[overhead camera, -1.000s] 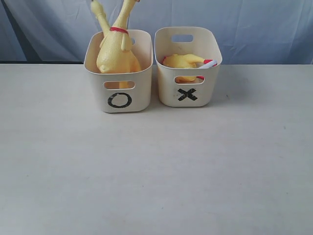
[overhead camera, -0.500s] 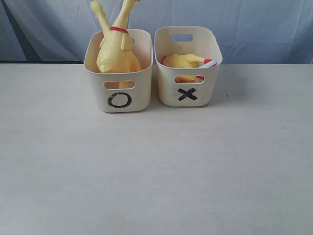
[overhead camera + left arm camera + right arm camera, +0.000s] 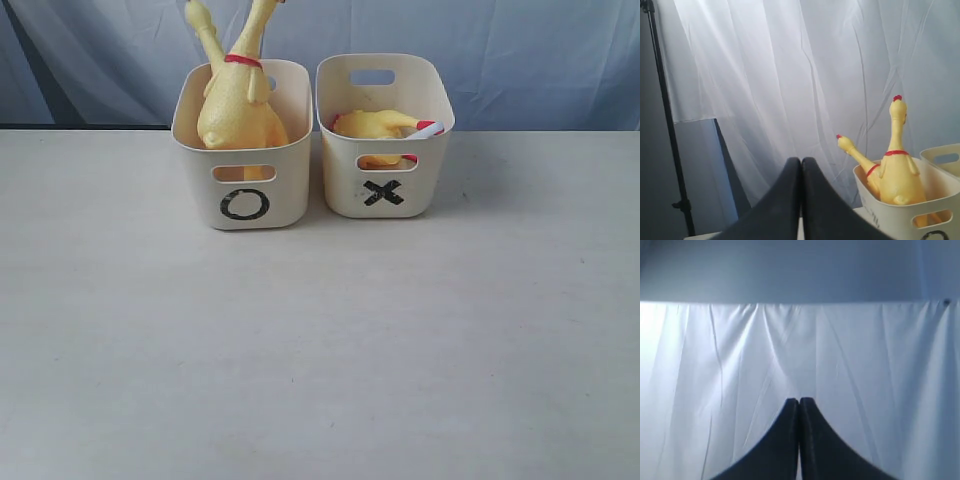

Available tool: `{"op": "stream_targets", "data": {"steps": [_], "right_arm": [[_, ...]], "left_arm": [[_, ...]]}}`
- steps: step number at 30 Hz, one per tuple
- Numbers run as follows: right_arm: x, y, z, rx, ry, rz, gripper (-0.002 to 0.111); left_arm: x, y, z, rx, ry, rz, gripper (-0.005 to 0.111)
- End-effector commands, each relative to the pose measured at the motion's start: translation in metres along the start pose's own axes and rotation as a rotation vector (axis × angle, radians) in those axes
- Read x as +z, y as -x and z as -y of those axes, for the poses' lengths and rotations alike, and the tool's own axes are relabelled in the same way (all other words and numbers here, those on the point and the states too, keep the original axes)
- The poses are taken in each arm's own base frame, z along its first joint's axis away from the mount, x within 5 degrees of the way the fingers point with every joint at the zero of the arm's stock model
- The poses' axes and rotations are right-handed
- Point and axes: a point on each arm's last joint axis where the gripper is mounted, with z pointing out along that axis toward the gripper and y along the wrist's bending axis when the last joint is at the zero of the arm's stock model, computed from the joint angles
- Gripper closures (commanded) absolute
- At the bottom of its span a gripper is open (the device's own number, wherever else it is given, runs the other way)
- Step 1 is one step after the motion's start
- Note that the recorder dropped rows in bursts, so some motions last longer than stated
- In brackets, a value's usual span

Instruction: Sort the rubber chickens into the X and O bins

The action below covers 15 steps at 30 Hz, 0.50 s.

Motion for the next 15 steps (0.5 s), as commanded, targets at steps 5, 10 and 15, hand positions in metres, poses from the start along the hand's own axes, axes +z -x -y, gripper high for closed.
{"op": "stream_targets", "data": {"steps": [5, 10, 15], "right_arm": [[-0.017, -0.053, -0.005, -0.069, 0.010, -0.052, 0.109], [-0.025, -0.076, -0.006, -0.071, 0.021, -0.134, 0.109], [-0.029, -0.089, -0.008, -0.072, 0.034, -0.208, 0.109]], "left_arm": [[0.004, -0.013, -0.001, 0.124, 0.045, 0.032, 0.107], [0.009, -0.046, 0.004, 0.122, 0.035, -0.027, 0.107], [0.010, -0.081, 0.009, 0.136, 0.012, -0.127, 0.107]]}}
